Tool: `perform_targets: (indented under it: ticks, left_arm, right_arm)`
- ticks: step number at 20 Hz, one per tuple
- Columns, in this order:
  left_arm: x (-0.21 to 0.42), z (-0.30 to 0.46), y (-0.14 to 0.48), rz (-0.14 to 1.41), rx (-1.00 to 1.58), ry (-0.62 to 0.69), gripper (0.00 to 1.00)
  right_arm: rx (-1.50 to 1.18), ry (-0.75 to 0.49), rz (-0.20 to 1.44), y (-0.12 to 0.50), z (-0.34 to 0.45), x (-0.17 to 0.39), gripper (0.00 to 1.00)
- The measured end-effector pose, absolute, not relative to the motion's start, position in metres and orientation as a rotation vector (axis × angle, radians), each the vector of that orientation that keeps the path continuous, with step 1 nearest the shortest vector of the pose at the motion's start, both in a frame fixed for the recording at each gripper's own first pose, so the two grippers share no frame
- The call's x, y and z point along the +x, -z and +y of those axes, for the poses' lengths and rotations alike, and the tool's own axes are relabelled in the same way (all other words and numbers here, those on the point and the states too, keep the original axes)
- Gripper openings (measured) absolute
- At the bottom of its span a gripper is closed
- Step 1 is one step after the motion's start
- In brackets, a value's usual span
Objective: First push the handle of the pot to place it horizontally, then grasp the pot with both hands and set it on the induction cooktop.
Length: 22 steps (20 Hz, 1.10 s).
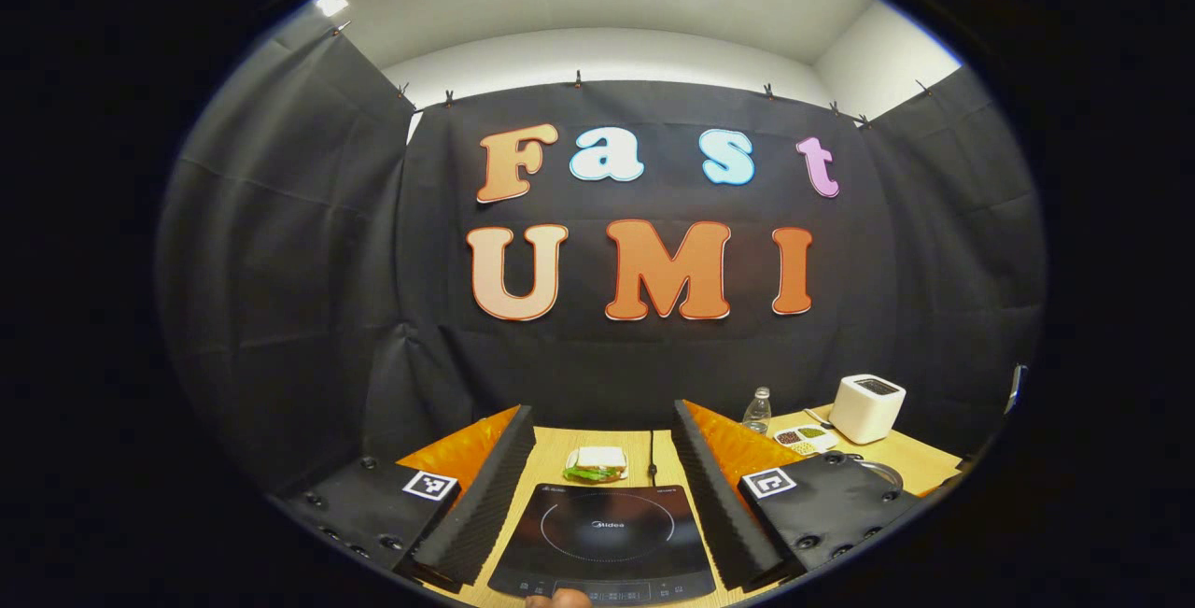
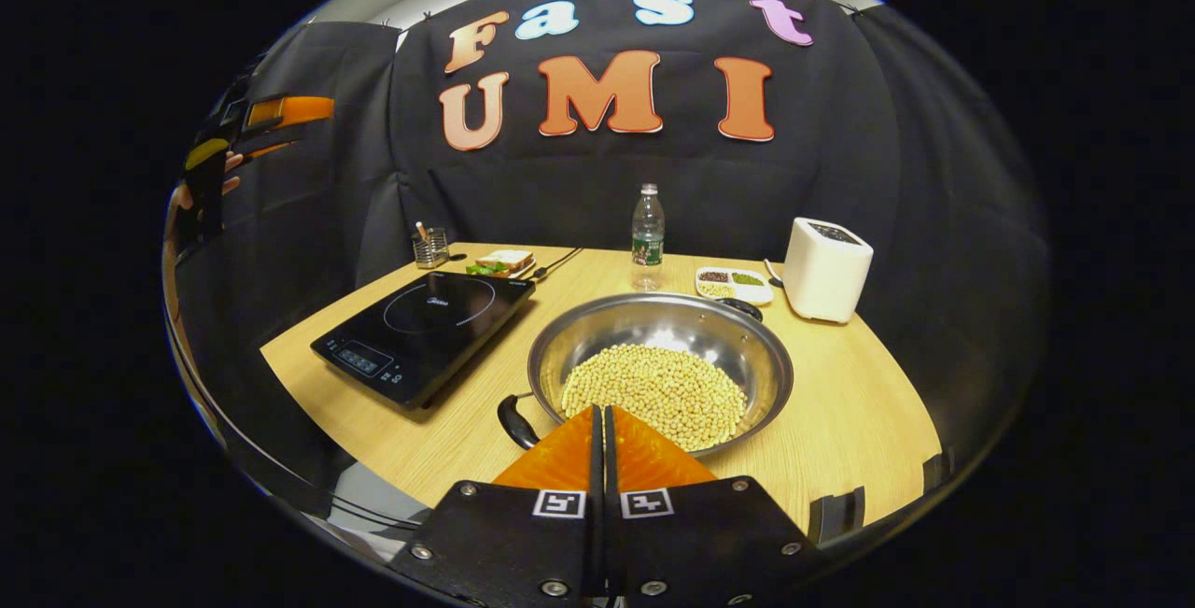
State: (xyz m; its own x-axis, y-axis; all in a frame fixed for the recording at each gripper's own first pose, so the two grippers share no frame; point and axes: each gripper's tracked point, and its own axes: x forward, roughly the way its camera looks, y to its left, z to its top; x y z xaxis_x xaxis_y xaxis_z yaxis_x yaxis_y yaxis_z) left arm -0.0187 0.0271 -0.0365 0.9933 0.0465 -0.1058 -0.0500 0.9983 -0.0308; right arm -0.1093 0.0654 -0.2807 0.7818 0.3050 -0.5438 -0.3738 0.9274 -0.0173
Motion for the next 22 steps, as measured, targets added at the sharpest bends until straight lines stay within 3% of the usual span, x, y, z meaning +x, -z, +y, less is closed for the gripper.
perform_targets:
  ticks: [12,22]
  left_arm:
    - [-0.020,0.028,0.043,0.112,-0.017,-0.054,0.95]
    - [-0.023,0.047,0.041,0.104,-0.003,-0.074,0.95]
  right_arm:
    - [-0.140,-0.402,0.702,0.344,0.073,-0.118,0.00]
    - [-0.168,-0.408,0.733,0.362,0.092,-0.106,0.00]
